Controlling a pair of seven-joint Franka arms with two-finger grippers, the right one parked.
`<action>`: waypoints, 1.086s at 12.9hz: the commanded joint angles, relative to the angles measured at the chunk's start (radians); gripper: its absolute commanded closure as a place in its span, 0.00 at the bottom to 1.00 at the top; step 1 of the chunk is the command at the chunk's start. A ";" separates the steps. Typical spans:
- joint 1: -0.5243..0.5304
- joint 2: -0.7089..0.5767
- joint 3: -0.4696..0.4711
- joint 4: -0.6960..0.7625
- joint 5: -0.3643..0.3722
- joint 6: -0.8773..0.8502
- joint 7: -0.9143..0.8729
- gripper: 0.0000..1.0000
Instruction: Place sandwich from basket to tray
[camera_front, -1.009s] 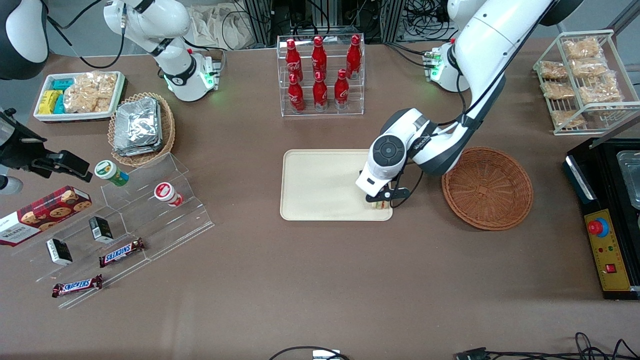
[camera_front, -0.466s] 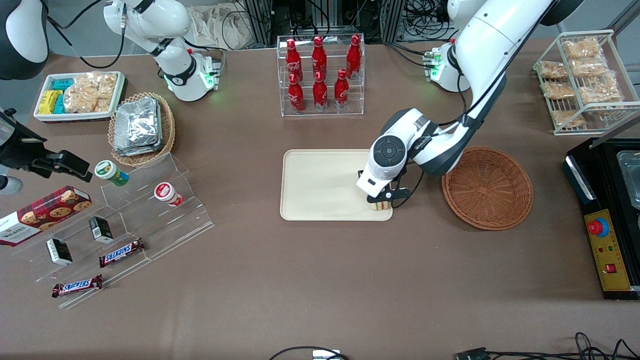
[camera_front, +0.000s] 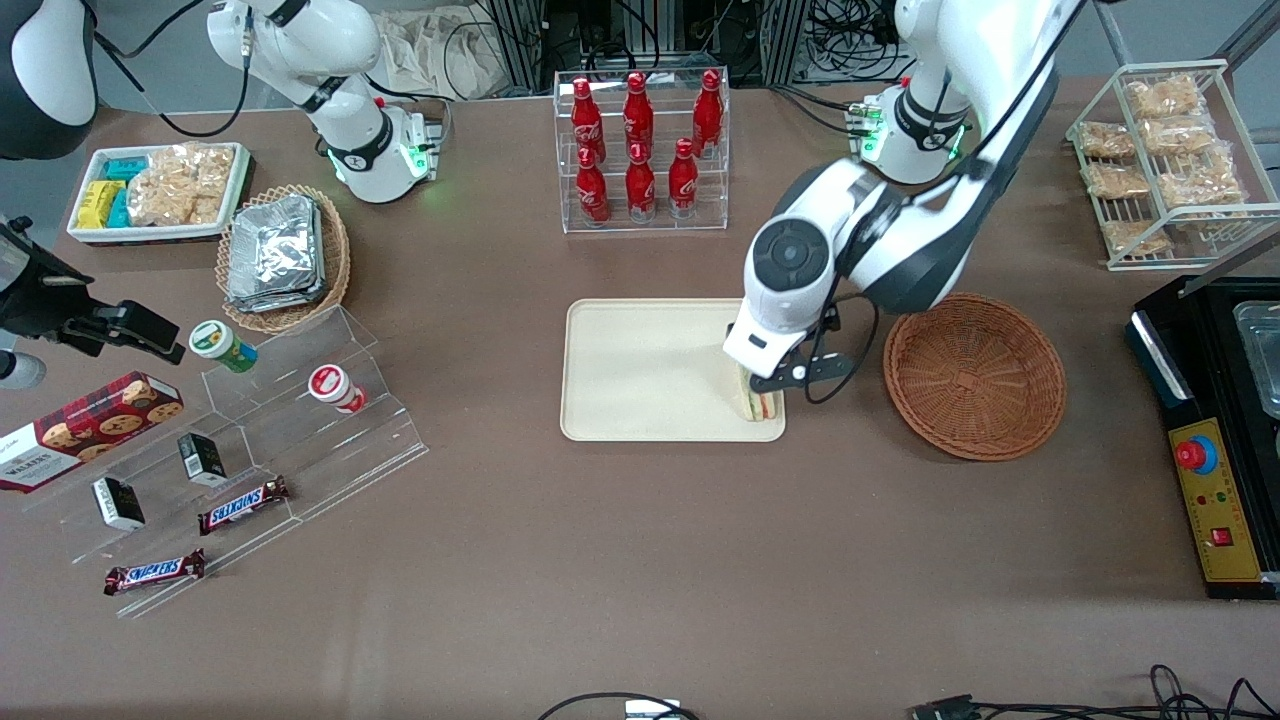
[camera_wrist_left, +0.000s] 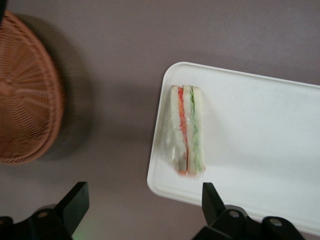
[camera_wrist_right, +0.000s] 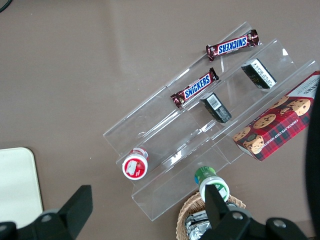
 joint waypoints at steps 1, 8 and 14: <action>0.030 -0.083 0.016 0.140 -0.043 -0.182 0.150 0.00; 0.011 -0.339 0.407 0.039 -0.181 -0.234 0.440 0.00; 0.011 -0.350 0.530 0.053 -0.174 -0.211 0.632 0.00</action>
